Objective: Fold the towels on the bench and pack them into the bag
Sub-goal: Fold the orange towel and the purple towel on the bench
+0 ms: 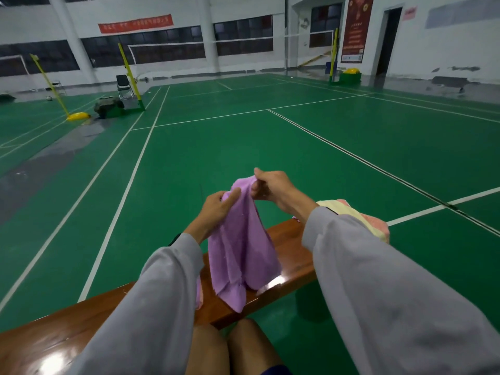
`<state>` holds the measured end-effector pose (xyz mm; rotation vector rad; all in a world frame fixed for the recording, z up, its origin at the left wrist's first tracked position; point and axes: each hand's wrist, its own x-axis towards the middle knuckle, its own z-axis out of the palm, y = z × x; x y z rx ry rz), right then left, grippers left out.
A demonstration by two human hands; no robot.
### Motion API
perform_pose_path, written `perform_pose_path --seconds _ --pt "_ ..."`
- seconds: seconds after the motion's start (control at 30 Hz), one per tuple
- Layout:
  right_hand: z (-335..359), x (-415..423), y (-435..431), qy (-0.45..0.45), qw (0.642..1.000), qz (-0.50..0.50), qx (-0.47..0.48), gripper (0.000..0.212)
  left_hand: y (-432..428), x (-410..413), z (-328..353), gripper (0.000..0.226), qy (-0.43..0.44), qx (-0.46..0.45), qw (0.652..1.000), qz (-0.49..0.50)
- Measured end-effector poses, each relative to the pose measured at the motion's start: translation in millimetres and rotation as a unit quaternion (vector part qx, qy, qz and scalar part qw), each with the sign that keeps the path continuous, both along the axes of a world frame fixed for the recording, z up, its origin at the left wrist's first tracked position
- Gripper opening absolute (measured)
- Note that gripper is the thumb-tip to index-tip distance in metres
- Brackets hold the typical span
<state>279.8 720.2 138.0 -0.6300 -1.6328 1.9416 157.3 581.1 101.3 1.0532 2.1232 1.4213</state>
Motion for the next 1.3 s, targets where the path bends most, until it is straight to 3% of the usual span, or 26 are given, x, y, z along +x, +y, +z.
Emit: perform_pose_path --seconds 0.03,0.1,0.2,0.27,0.3,0.33,0.37,0.43,0.47,0.53,0.57,0.63,0.7,0.77,0.83,0.9,0.97,1.0,1.07,1.13,1.2,1.3 --pt "3.4 0.3 1.5 -0.015 0.999 0.007 0.029 0.039 -3.5 0.3 -5.0 0.043 0.004 -0.010 1.000 -0.016" --pt "0.7 -2.1 8.8 -0.089 0.977 -0.036 0.188 0.034 -5.5 -0.3 -14.9 0.025 0.008 -0.011 0.999 -0.045" --pt "-7.9 -2.6 20.5 -0.202 0.877 -0.117 0.420 0.039 1.1 -9.5 -30.1 0.020 0.067 -0.016 0.997 -0.033" --pt "-11.4 -2.2 19.3 -0.224 0.856 -0.122 0.450 0.047 6.0 -16.1 -37.3 0.016 0.118 -0.054 0.992 0.005" --pt "-12.8 -3.6 18.3 -0.226 0.857 -0.117 0.448 0.049 7.8 -21.0 -43.2 0.026 0.140 -0.082 0.986 0.028" --pt "-12.8 -5.5 15.0 -0.219 0.873 -0.110 0.421 0.049 6.3 -22.4 -48.5 0.040 0.149 -0.109 0.981 0.057" --pt "-11.5 -6.6 10.3 -0.189 0.913 -0.099 0.349 0.044 4.1 -21.3 -51.8 0.049 0.144 -0.122 0.977 0.099" --pt "-8.2 -14.3 1.2 -0.112 0.987 -0.065 0.099 0.029 -3.0 -15.0 -55.8 0.038 0.133 -0.121 0.965 0.193" --pt "-4.8 -18.7 -2.8 -0.092 0.995 -0.043 -0.009 0.024 -7.3 -10.8 -55.1 0.035 0.121 -0.127 0.961 0.212" --pt "3.5 -31.2 -7.5 -0.050 0.989 0.000 -0.142 0.018 -20.6 -2.8 -55.3 0.055 0.024 -0.174 0.972 0.155" --pt "10.2 -37.2 -8.3 -0.017 0.983 0.015 -0.182 0.016 -28.0 1.8 -54.8 0.061 -0.073 -0.232 0.967 0.082" --pt "25.1 -42.3 -6.9 0.070 0.962 0.018 -0.262 0.019 -44.6 11.0 -55.8 0.066 -0.237 -0.340 0.907 -0.070" --pt "29.2 -39.5 -7.3 0.150 0.931 0.014 -0.331 0.030 -50.4 19.0 -67.2 0.079 -0.375 -0.292 0.873 -0.107" --pt "18.9 -36.7 -13.7 0.126 0.931 0.023 -0.342 0.051 -41.3 22.4 -85.4 0.104 -0.517 -0.128 0.839 -0.112" --pt "3.1 -32.5 -21.4 0.047 0.952 0.038 -0.302 0.075 -28.3 28.9 -85.0 0.116 -0.569 -0.002 0.819 -0.080" --pt "8.6 -23.8 -25.8 0.004 0.965 0.073 -0.253 0.059 -16.0 34.9 -66.6 0.108 -0.566 0.103 0.817 -0.038" --pt "29.1 -15.5 -25.4 0.055 0.969 0.078 -0.226 0.029 -7.9 31.3 -53.3 0.112 -0.546 0.179 0.818 0.013" --pt "40.7 -12.1 -23.9 0.103 0.969 0.063 -0.217 0.020 -6.9 26.6 -51.3 0.115 -0.532 0.181 0.827 0.018" --pt "48.7 -9.0 -21.4 0.146 0.966 0.044 -0.209 0.022 -11.5 20.3 -48.3 0.114 -0.504 0.164 0.848 0.007" --pt "41.3 -3.8 -26.4 0.053 0.978 0.065 -0.189 0.027 -15.6 14.9 -49.0 0.113 -0.490 0.162 0.856 -0.024" --pt "30.0 -5.6 -28.9 -0.024 0.983 0.073 -0.166 0.027 -12.2 11.7 -47.3 0.114 -0.424 0.174 0.889 0.001" --pt "38.1 -2.2 -25.1 0.031 0.984 0.041 -0.172 0.032 -4.7 0.3 -47.9 0.117 -0.367 0.185 0.907 0.092"
